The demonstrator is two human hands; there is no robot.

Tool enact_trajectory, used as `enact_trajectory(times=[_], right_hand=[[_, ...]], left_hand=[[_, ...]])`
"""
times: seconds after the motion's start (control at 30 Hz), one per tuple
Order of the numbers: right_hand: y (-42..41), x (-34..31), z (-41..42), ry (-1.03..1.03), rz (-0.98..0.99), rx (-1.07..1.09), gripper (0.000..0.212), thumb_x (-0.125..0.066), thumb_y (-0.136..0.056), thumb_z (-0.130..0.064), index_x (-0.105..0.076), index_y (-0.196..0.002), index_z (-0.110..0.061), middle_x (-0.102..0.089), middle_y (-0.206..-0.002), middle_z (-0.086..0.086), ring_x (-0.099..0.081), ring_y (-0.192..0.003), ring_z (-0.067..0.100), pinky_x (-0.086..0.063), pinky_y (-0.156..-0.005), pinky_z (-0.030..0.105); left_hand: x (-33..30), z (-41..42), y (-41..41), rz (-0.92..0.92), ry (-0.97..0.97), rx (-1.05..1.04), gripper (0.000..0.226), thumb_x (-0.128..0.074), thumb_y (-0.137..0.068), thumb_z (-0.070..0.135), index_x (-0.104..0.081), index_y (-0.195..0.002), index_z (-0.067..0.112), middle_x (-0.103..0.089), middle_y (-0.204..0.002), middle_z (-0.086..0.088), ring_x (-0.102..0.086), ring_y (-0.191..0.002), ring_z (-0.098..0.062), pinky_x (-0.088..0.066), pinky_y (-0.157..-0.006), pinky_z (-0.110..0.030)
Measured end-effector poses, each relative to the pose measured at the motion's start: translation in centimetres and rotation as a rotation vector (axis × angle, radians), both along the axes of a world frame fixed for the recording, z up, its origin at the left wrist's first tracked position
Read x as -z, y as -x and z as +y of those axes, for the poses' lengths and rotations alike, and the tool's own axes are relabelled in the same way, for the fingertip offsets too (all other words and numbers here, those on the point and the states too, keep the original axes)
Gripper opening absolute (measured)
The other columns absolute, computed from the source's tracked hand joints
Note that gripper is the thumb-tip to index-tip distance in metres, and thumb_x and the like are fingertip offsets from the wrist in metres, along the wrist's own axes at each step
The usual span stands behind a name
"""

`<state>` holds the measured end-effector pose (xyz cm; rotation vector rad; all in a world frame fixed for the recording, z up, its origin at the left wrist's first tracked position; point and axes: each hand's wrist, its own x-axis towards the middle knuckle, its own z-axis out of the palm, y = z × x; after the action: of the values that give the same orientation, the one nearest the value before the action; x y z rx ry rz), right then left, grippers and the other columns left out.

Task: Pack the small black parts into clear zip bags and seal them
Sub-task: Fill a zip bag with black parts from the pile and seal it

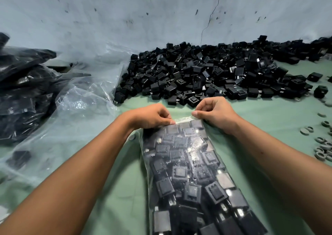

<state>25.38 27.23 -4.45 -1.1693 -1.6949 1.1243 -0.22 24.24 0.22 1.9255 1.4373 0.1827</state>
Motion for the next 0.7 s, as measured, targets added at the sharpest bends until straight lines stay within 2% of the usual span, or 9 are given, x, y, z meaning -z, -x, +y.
enact_trajectory(times=[0.13,0.2,0.3,0.37,0.5,0.57,0.7], right_hand=[[-0.1,0.3,0.2,-0.009,0.005,0.009,0.019,-0.090,-0.077,-0.024,-0.077,-0.080,-0.010,-0.073,-0.075,0.020,-0.057,-0.055,0.011,-0.045,-0.048,0.019],[0.0,0.2,0.2,-0.010,-0.009,0.008,0.019,-0.090,-0.076,-0.024,-0.077,-0.080,-0.011,-0.074,-0.074,0.016,-0.059,-0.057,0.011,-0.048,-0.051,0.019],[0.0,0.2,0.0,0.001,-0.010,0.011,0.019,-0.090,-0.075,-0.024,-0.077,-0.080,-0.011,-0.074,-0.071,0.010,-0.059,-0.056,0.009,-0.047,-0.050,0.017],[0.0,0.1,0.0,-0.002,-0.012,0.018,0.019,-0.090,-0.076,-0.024,-0.077,-0.080,-0.011,-0.074,-0.073,0.012,-0.060,-0.057,0.010,-0.048,-0.051,0.018],[0.1,0.0,-0.2,-0.014,-0.038,0.014,0.018,-0.089,-0.077,-0.024,-0.077,-0.080,-0.011,-0.075,-0.076,0.016,-0.061,-0.060,0.013,-0.051,-0.055,0.020],[0.1,-0.1,-0.3,-0.014,-0.051,0.012,0.018,-0.089,-0.077,-0.025,-0.077,-0.080,-0.012,-0.074,-0.076,0.015,-0.061,-0.060,0.013,-0.052,-0.055,0.021],[0.1,-0.2,-0.4,-0.019,-0.042,0.024,0.017,-0.089,-0.077,-0.023,-0.077,-0.079,-0.011,-0.074,-0.076,0.017,-0.060,-0.060,0.013,-0.052,-0.056,0.023]], left_hand=[[-1.0,-0.7,2.0,0.073,0.088,0.039,0.023,-0.064,-0.101,0.020,-0.075,-0.097,-0.001,-0.071,-0.081,-0.003,-0.060,-0.069,-0.010,-0.050,-0.071,-0.025],[-1.2,-1.3,2.0,0.066,0.083,0.058,0.020,-0.064,-0.101,0.018,-0.073,-0.091,0.002,-0.068,-0.078,-0.001,-0.058,-0.067,-0.009,-0.049,-0.068,-0.023],[-1.1,-2.0,1.5,0.048,0.057,0.048,0.019,-0.065,-0.101,0.017,-0.070,-0.086,0.008,-0.064,-0.076,-0.002,-0.054,-0.069,-0.013,-0.046,-0.067,-0.025],[-1.0,-2.3,1.9,0.015,0.055,0.002,0.019,-0.066,-0.101,0.018,-0.072,-0.087,0.007,-0.063,-0.076,-0.005,-0.054,-0.070,-0.015,-0.045,-0.065,-0.026],[-1.1,-2.9,3.6,0.008,0.132,-0.039,0.025,-0.063,-0.102,0.022,-0.067,-0.079,0.014,-0.051,-0.065,-0.005,-0.047,-0.058,-0.017,-0.045,-0.053,-0.029],[-1.0,-3.0,3.7,0.028,0.104,-0.022,0.025,-0.062,-0.103,0.022,-0.066,-0.079,0.014,-0.050,-0.062,-0.001,-0.046,-0.056,-0.014,-0.045,-0.050,-0.027],[-0.5,-3.2,3.8,-0.001,0.071,-0.055,0.024,-0.064,-0.101,0.025,-0.066,-0.082,0.011,-0.049,-0.066,-0.005,-0.046,-0.059,-0.019,-0.044,-0.050,-0.027]])
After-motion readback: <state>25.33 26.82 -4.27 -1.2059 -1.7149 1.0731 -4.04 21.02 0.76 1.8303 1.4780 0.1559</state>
